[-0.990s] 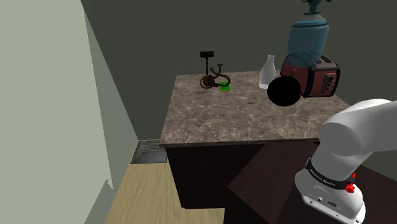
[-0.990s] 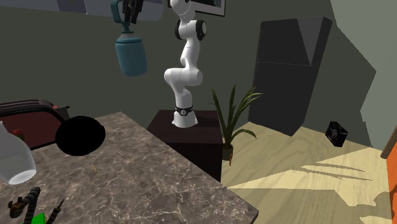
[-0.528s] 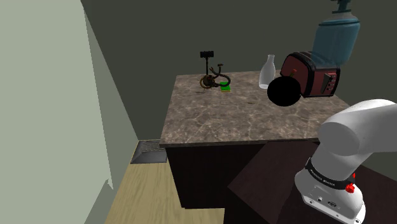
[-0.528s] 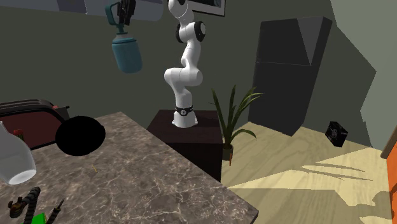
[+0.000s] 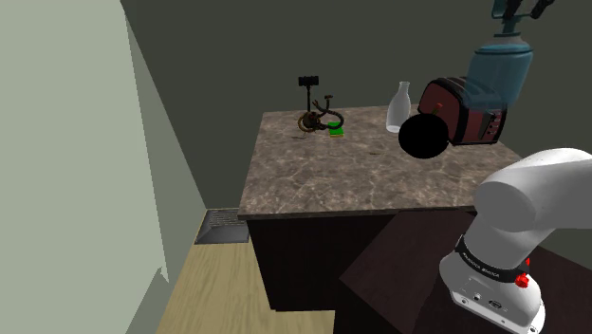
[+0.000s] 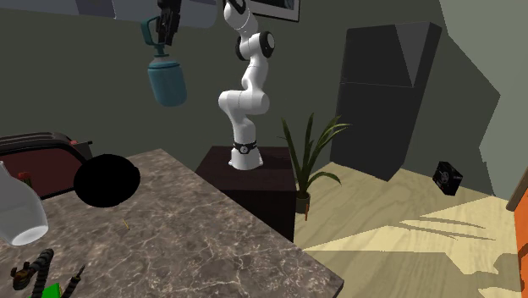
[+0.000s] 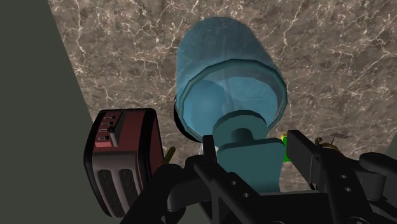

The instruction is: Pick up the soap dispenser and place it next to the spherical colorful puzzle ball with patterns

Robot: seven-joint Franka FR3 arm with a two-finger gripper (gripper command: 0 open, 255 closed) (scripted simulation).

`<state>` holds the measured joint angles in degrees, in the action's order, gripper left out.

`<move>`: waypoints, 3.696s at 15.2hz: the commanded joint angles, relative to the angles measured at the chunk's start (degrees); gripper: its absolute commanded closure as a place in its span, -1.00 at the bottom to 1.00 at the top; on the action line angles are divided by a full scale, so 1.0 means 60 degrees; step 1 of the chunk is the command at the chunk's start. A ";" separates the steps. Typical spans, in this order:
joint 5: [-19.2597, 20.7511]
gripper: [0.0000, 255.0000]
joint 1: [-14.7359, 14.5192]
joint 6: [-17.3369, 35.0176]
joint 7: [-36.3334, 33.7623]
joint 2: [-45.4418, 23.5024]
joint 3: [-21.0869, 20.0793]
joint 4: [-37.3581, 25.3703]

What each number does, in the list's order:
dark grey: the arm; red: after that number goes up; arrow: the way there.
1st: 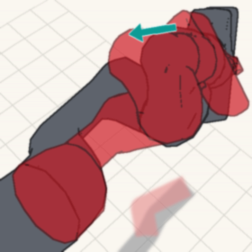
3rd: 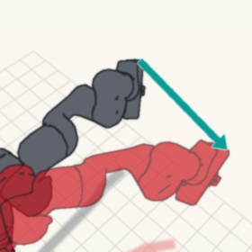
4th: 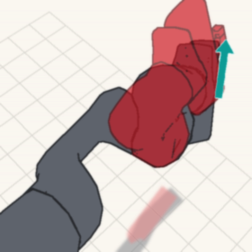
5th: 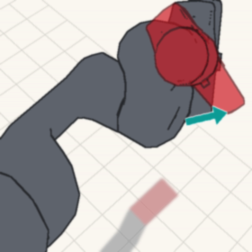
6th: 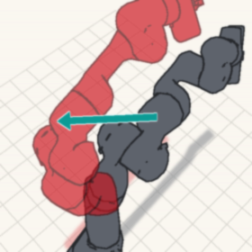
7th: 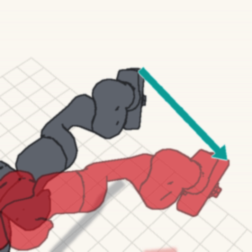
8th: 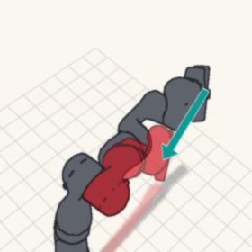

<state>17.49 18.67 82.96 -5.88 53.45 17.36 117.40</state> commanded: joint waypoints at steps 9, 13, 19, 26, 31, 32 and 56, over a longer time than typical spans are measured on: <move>0.0244 1.00 0.0169 0.0941 -0.0137 0.0846 0.0176 0.1773; 0.0354 1.00 0.0243 0.1310 -0.0187 0.1147 0.0267 0.2444; 0.0539 1.00 0.0362 0.1859 -0.0254 0.1562 0.0429 0.3409; 0.0790 1.00 0.0521 0.2502 -0.0319 0.1989 0.0659 0.4480; 0.0996 1.00 0.0649 0.2968 -0.0358 0.2252 0.0854 0.5213; 0.1040 1.00 0.0677 0.3063 -0.0365 0.2299 0.0896 0.5356; 0.2505 1.00 0.1571 0.5644 -0.0459 0.2733 0.2307 0.8450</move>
<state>32.13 28.07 115.91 -8.47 70.30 30.85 167.70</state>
